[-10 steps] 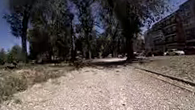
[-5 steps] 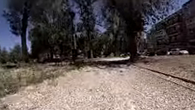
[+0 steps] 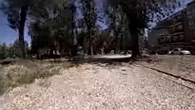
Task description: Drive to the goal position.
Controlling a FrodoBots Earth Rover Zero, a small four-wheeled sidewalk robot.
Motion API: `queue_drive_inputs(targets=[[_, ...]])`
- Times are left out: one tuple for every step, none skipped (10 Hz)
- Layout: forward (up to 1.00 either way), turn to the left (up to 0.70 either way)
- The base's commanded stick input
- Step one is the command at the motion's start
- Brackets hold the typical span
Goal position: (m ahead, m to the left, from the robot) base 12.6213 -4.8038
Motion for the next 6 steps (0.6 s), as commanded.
queue_drive_inputs(targets=[[0.7,0.0],[0.7,0.0],[0.7,0.0],[0.7,0.0],[0.7,0.0],[0.7,0.0]])
